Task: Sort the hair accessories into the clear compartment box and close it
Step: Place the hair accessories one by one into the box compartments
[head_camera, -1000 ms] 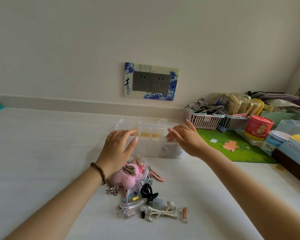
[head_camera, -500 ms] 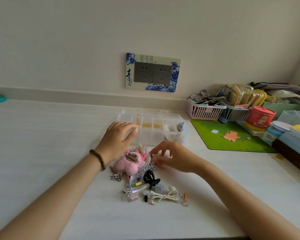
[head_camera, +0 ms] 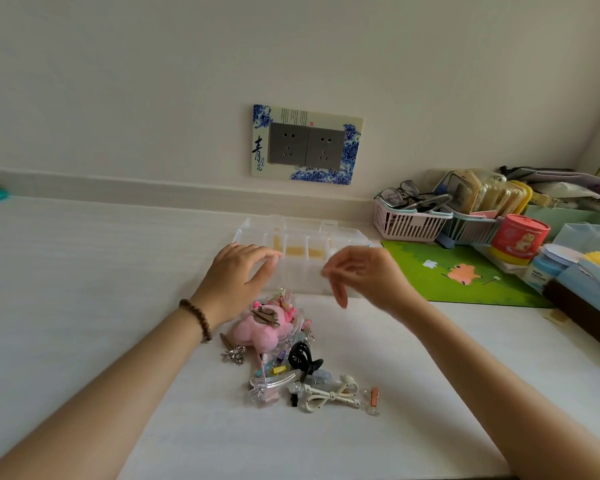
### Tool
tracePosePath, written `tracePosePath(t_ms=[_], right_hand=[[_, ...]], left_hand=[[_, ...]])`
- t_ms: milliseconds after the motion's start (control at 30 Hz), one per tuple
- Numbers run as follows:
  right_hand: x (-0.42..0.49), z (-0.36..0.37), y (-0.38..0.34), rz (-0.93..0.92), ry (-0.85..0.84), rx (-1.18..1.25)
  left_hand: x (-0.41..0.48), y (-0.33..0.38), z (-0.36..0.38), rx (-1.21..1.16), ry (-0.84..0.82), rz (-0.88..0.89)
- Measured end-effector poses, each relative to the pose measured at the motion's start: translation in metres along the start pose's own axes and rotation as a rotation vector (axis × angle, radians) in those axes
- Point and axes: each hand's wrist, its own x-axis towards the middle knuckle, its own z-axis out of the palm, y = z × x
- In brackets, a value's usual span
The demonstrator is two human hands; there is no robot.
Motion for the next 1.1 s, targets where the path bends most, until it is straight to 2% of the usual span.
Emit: tracePosePath(t_ms=[100, 200, 400, 500, 633, 767, 833, 933, 1100], right_hand=[[0.028, -0.008, -0.02, -0.011, 0.196, 0.124], [0.055, -0.008, -0.016, 0.005, 0.289, 0.057], [0.069, 0.003, 0.014, 0.067, 0.132, -0.299], [0.06, 0.001, 0.013, -0.044, 0.23, -0.43], [0.037, 0.007, -0.005, -0.142, 0.342, -0.288], [0.007, 0.027, -0.014, -0.117, 0.15, -0.032], [-0.001, 0.032, -0.012, -0.092, 0.072, -0.004], [-0.005, 0.034, -0.009, -0.067, 0.049, 0.031], [-0.008, 0.034, -0.001, 0.0, 0.027, 0.11]], left_hand=[[0.0, -0.001, 0.0, 0.003, 0.002, 0.004], [0.001, -0.003, 0.001, -0.004, -0.005, 0.009], [0.001, -0.004, 0.001, -0.007, 0.0, 0.023], [0.0, -0.001, 0.0, -0.009, -0.011, 0.023], [0.001, 0.011, -0.019, -0.098, -0.012, 0.041], [-0.003, 0.025, -0.048, -0.268, -0.246, -0.046], [-0.006, 0.027, -0.053, -0.244, -0.435, -0.128], [-0.01, 0.028, -0.05, -0.154, -0.652, -0.181], [-0.014, 0.029, -0.04, -0.225, -0.721, -0.24]])
